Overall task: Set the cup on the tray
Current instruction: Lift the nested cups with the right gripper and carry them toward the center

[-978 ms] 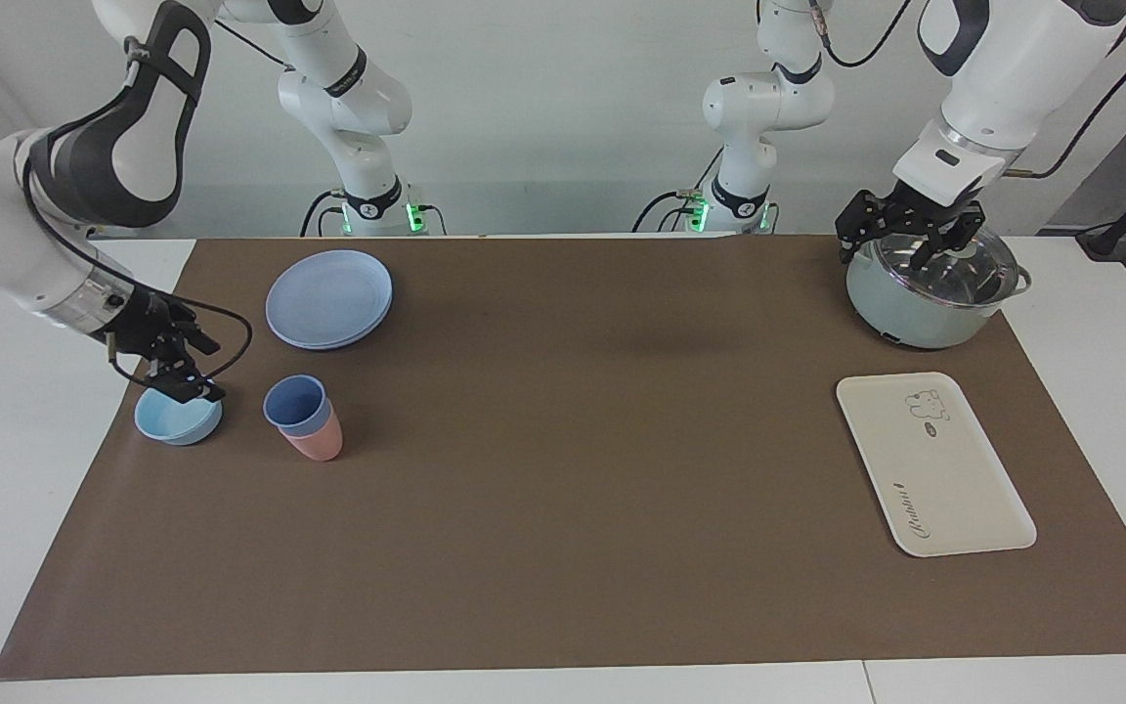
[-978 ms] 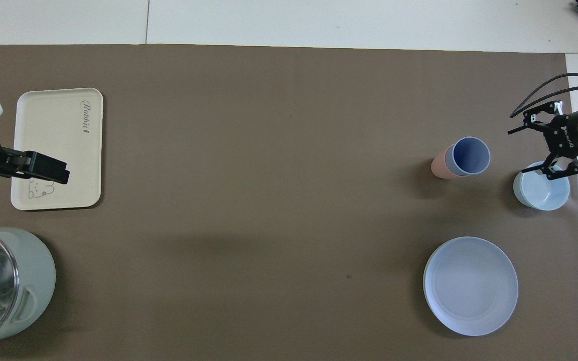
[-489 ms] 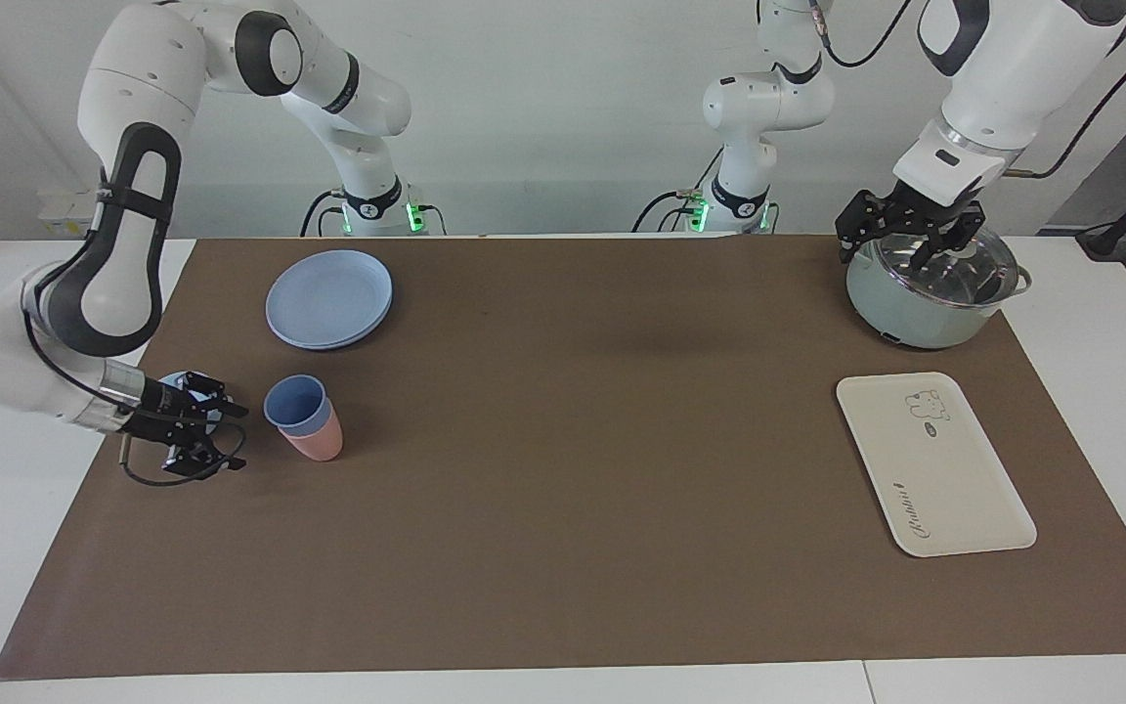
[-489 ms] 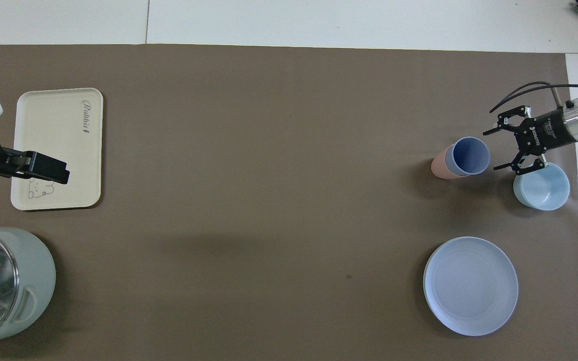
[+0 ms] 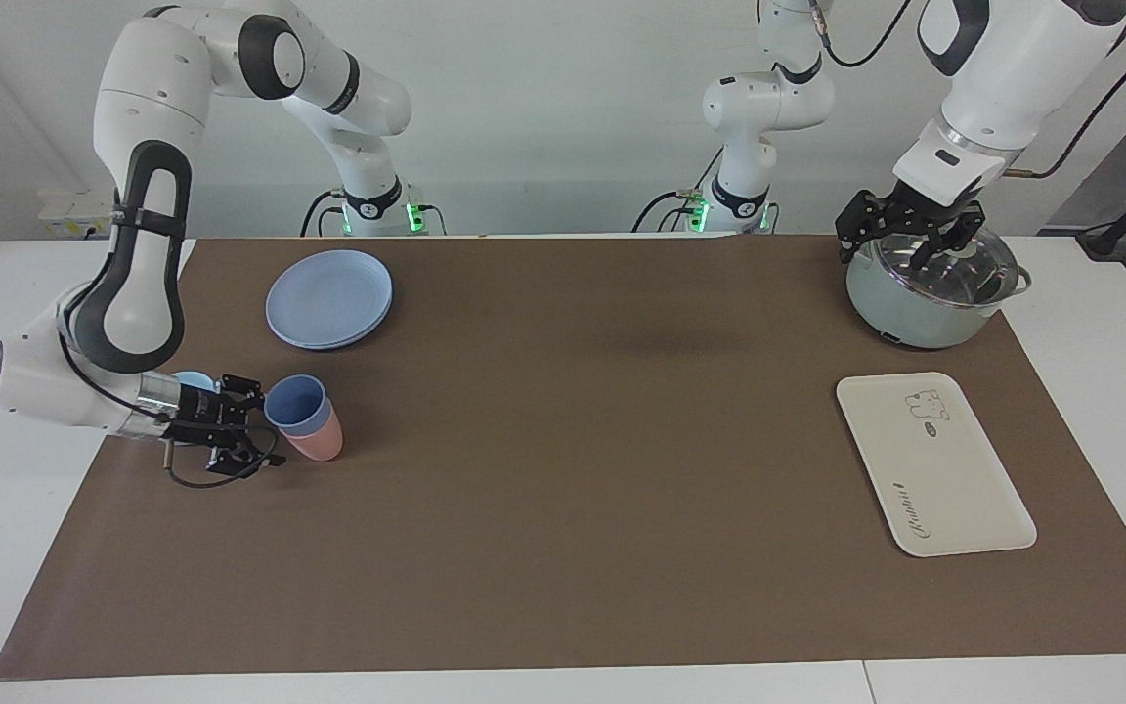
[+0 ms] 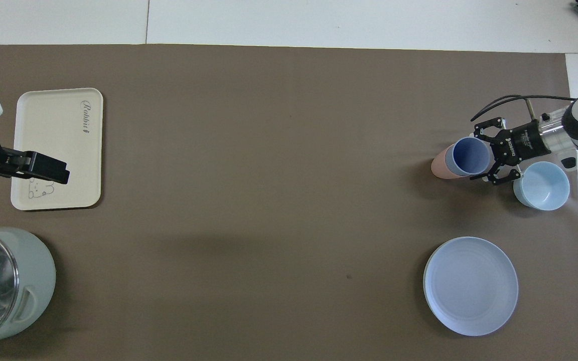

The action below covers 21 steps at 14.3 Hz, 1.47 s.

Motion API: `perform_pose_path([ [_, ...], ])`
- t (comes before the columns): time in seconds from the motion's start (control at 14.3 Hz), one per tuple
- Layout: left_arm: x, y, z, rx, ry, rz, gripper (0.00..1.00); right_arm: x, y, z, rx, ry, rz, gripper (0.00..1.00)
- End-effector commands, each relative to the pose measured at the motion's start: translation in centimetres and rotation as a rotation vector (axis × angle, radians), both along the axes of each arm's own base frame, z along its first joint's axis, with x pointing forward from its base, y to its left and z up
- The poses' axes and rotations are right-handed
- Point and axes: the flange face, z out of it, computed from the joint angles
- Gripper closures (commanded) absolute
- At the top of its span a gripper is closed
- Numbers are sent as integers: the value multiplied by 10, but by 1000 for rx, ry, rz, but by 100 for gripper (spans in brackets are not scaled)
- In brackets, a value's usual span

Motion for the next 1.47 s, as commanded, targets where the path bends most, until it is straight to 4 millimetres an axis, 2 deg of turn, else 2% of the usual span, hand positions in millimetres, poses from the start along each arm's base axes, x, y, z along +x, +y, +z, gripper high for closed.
perform_pose_path([
  [0.0, -10, 2, 2, -1, -2, 14, 0, -7, 5, 6, 39, -40, -27, 7],
  [0.35, -10, 2, 2, -1, -2, 14, 0, -14, 14, 2, 90, -32, -51, 6],
  [0.42, -10, 2, 2, -1, -2, 14, 0, -13, 25, 2, 93, -30, -34, 6],
  [0.56, -10, 2, 2, -1, -2, 14, 0, -12, 31, 4, 115, -45, -17, 7],
  [0.63, -10, 2, 2, -1, -2, 14, 0, -13, 35, 3, 128, -50, -6, 13],
  [0.7, -10, 2, 2, -1, -2, 14, 0, -14, 46, 2, 146, -67, 40, 44],
  [0.77, -10, 2, 2, -1, -2, 14, 0, -16, 60, 8, 188, -112, 136, 99],
  [0.91, -10, 2, 2, -1, -2, 14, 0, -17, 106, 25, 236, -190, 302, 100],
  [1.05, -10, 2, 2, -1, -2, 14, 0, -20, 159, 52, 221, -192, 362, 100],
  [1.26, -10, 2, 2, -1, -2, 14, 0, -26, 236, 83, 178, -137, 365, 100],
  [1.4, -10, 2, 2, -1, -2, 13, 0, -27, 276, 95, 132, -121, 315, 100],
])
